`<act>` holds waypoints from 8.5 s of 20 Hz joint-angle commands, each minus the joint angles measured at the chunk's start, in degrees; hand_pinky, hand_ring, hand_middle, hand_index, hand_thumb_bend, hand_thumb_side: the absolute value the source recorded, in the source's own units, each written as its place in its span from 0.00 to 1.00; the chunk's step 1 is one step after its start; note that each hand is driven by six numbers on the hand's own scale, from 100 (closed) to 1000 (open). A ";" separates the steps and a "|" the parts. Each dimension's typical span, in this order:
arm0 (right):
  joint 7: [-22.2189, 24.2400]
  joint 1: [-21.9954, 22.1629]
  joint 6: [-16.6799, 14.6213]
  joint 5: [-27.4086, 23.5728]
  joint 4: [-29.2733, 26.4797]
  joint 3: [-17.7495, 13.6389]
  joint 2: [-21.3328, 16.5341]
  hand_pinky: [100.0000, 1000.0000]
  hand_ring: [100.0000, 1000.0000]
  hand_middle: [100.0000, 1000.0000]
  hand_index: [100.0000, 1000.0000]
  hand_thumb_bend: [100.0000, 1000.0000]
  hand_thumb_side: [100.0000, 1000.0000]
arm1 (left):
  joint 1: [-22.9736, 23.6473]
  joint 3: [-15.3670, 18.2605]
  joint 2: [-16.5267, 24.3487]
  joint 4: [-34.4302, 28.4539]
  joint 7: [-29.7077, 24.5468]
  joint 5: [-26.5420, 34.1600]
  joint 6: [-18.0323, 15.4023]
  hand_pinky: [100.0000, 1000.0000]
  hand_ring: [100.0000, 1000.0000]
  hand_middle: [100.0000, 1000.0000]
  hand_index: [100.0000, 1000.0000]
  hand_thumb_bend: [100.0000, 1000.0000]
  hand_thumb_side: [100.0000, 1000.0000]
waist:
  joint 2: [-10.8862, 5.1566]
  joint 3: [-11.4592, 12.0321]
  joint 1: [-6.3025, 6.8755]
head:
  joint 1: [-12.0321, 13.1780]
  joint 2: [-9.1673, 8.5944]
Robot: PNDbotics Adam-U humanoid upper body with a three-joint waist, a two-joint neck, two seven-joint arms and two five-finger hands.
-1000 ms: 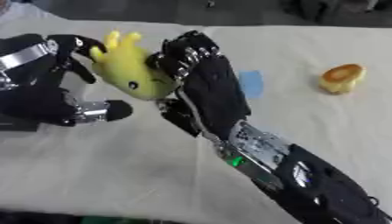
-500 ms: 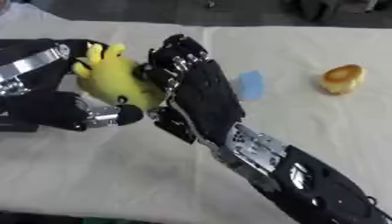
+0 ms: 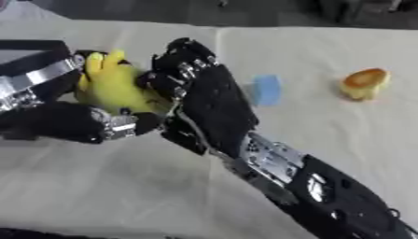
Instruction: Pick up the objects with one hand, pass them to the other hand, and then place them into the box on the other side of the table.
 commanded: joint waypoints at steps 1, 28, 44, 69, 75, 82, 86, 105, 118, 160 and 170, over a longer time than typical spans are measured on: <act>0.07 -0.78 -0.51 0.30 -0.89 0.02 -0.17 0.60 0.43 0.23 0.30 0.07 0.00 | -0.49 0.56 -0.26 0.32 2.92 1.59 -0.05 0.82 0.51 0.58 0.76 0.20 0.54 | -0.78 -0.01 0.05 | 0.21 -0.81; 3.84 0.65 4.94 3.11 -0.89 0.20 -1.23 0.63 0.55 0.42 0.52 0.52 0.00 | 0.17 -1.33 0.06 -1.46 17.03 14.04 -0.05 0.60 0.10 0.07 0.16 0.00 0.00 | -0.82 -0.33 0.26 | 0.73 -0.64; 12.19 1.84 5.81 7.00 -0.89 1.95 -3.53 0.81 0.85 0.80 0.81 0.20 0.26 | 2.14 1.04 2.30 0.95 22.29 13.18 -0.05 0.55 0.09 0.05 0.16 0.00 0.00 | -1.21 -1.02 0.15 | 1.92 -0.72; 6.17 3.45 6.44 7.95 -0.89 -1.57 -7.16 0.81 0.84 0.82 0.84 0.27 0.15 | 11.82 16.57 19.97 6.25 24.50 14.01 -0.05 0.57 0.09 0.07 0.17 0.00 0.03 | -0.49 -2.62 -0.81 | 6.98 -2.06; 2.40 5.35 6.15 4.94 -0.89 -4.25 -8.60 0.78 0.82 0.79 0.82 0.26 0.15 | 11.97 19.53 19.44 16.06 25.86 6.99 -3.72 0.59 0.12 0.12 0.20 0.00 0.09 | 0.21 -4.22 -2.09 | 10.29 -3.02; -5.07 9.11 9.68 -3.45 -0.89 -13.16 -12.24 0.74 0.79 0.76 0.80 0.24 0.16 | 11.57 22.08 17.62 29.38 24.81 -1.62 -9.30 0.62 0.16 0.17 0.26 0.00 0.09 | 1.05 -6.98 -3.31 | 13.93 -3.89; -7.90 10.89 12.46 -9.70 -0.89 -18.13 -14.09 0.72 0.77 0.75 0.79 0.21 0.17 | 11.42 23.41 16.81 34.73 23.81 -6.10 -10.48 0.65 0.24 0.26 0.37 0.00 0.04 | 1.43 -7.65 -3.62 | 15.47 -4.39; -14.17 14.20 17.45 -17.46 -0.89 -28.62 -16.58 0.69 0.76 0.74 0.78 0.20 0.18 | 11.31 26.43 16.71 38.66 10.34 -29.72 -0.88 0.98 0.69 0.68 0.89 0.80 0.39 | 1.69 -8.08 -3.04 | 16.79 -4.60; -4.39 17.10 23.50 -31.46 -0.89 -33.70 -23.00 0.64 0.74 0.70 0.76 0.18 0.22 | 18.43 32.24 18.64 0.35 26.89 -3.55 -3.63 0.94 0.50 0.69 0.87 0.35 0.71 | 1.79 -6.67 -2.38 | 7.21 -3.77; 58.22 23.40 25.05 -18.81 11.09 -42.61 -38.04 1.00 0.95 0.92 0.89 0.37 0.00 | 32.28 29.34 0.78 -1.86 33.65 10.64 -40.60 0.96 0.48 0.69 0.85 0.44 0.79 | 5.91 2.51 -5.29 | -8.46 -7.75; 61.90 25.55 24.20 -17.55 11.73 -44.94 -38.89 1.00 0.98 0.95 0.91 0.42 0.00 | 33.30 29.43 1.09 -1.86 35.00 10.48 -39.77 0.96 0.48 0.68 0.85 0.44 0.79 | 6.46 2.44 -5.51 | -8.51 -7.87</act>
